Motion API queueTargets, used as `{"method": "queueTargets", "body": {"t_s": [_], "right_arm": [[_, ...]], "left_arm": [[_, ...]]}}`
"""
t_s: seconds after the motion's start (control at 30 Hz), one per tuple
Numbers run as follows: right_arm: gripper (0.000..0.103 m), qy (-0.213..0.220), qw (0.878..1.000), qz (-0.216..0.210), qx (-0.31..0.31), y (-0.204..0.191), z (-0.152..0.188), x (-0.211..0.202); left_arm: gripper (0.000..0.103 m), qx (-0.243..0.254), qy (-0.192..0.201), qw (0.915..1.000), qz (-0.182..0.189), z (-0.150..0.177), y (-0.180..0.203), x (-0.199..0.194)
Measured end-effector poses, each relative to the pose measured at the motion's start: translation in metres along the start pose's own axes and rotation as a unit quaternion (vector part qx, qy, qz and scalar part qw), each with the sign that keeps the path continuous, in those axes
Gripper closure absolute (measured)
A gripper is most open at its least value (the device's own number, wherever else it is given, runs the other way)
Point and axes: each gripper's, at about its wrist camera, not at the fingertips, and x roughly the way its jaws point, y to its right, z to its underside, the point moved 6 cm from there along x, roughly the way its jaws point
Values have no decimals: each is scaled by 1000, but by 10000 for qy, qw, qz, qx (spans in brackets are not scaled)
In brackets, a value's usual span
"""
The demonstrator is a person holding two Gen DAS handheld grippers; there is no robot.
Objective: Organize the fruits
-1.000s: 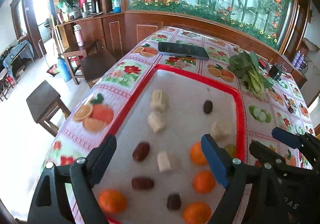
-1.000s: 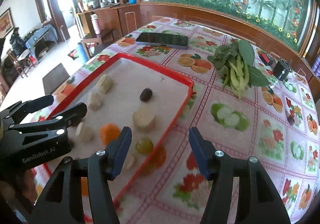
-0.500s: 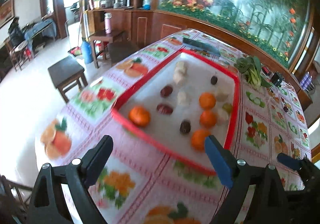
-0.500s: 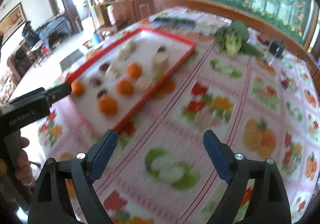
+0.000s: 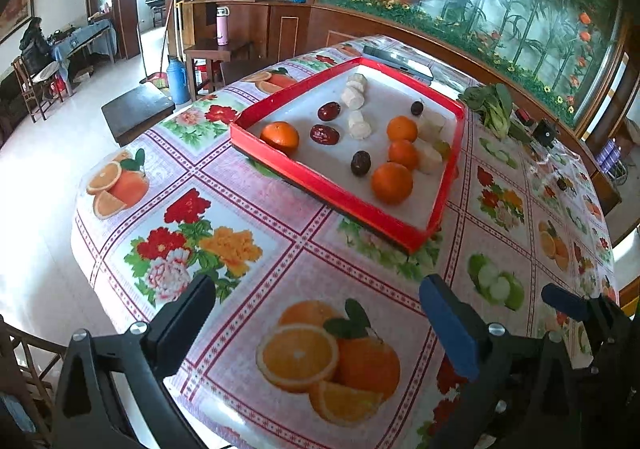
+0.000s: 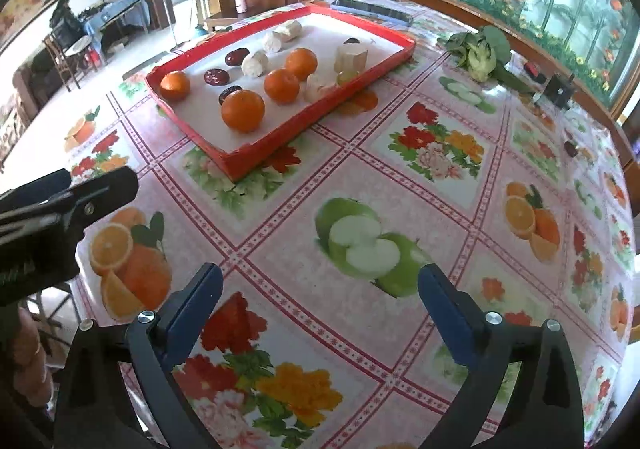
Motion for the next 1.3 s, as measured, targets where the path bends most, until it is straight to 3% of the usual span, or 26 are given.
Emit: {"method": "queueTargets", "body": {"t_s": [0.17,0.37,0.57,1.3], "right_arm": [[4,-13,10000,23,-1,4,4,0],[4,-11,10000,11,-3,4,5,0],[3,38,10000,24,-45,2,4,-2],[3,36,10000,54,-56,-2,-2,2]], "left_arm": [[0,-85,113,9995,-286,1,-3,-7],[0,-58,261,9990,-368,0,-2,-15],[0,-101,605,9965,-570,-1,-2,-26],[0,43,263,9993,-276,1,0,-12]]}}
